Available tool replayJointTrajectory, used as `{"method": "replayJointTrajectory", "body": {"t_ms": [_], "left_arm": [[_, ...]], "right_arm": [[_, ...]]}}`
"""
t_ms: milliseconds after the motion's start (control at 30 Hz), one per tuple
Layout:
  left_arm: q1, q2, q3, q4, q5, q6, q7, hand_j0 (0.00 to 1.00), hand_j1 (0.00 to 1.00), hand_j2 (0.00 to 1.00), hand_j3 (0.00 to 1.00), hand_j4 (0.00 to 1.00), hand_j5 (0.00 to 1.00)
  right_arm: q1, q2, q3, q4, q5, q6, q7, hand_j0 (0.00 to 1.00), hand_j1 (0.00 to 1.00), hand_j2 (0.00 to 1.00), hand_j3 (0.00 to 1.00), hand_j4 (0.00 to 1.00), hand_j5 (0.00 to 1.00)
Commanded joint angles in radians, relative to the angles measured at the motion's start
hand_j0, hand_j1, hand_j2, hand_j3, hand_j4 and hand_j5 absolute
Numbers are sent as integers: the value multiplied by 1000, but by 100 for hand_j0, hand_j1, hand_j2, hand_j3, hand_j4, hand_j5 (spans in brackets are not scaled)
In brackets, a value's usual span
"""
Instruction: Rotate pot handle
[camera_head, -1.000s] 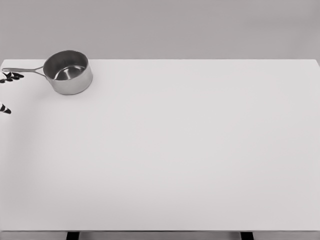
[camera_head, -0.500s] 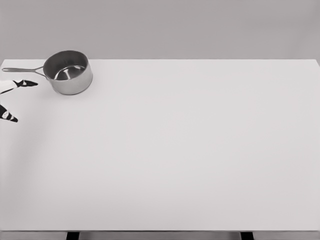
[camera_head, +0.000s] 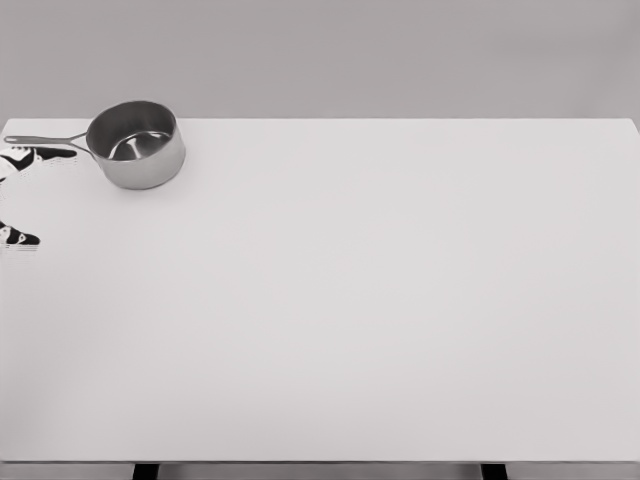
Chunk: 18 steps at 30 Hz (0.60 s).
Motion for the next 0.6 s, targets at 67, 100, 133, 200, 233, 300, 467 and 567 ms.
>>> {"method": "replayJointTrajectory", "body": {"t_ms": [67,100,133,200,233,300,467,567], "left_arm": [[3,-170,158,-81,28,-2,0,100,100,100,100,100,100],[5,-186,173,-107,30,-2,0,100,100,100,100,100,100],[5,-213,193,-132,30,-2,0,100,100,100,100,100,100],[5,-289,207,-170,26,-2,0,100,100,100,100,100,100],[5,-315,204,-182,23,-2,0,100,100,100,100,100,100],[5,-364,186,-205,13,-2,0,100,100,100,100,100,100],[2,-368,137,-225,14,-2,0,100,100,100,100,100,100],[2,-381,104,-225,11,-2,0,100,100,100,100,100,100]], "right_arm": [[0,0,1,0,0,0,0,100,100,100,100,100,100],[0,0,1,0,0,0,0,100,100,100,100,100,100],[0,0,1,0,0,0,0,100,100,100,100,100,100],[0,0,0,-1,0,0,0,100,100,100,100,100,100],[0,0,1,-1,0,0,0,100,100,100,100,100,100],[0,0,1,0,0,0,0,100,100,100,100,100,100],[0,0,-1,0,0,0,0,100,100,100,100,100,100],[0,0,-1,0,0,0,0,100,100,100,100,100,100]]}}
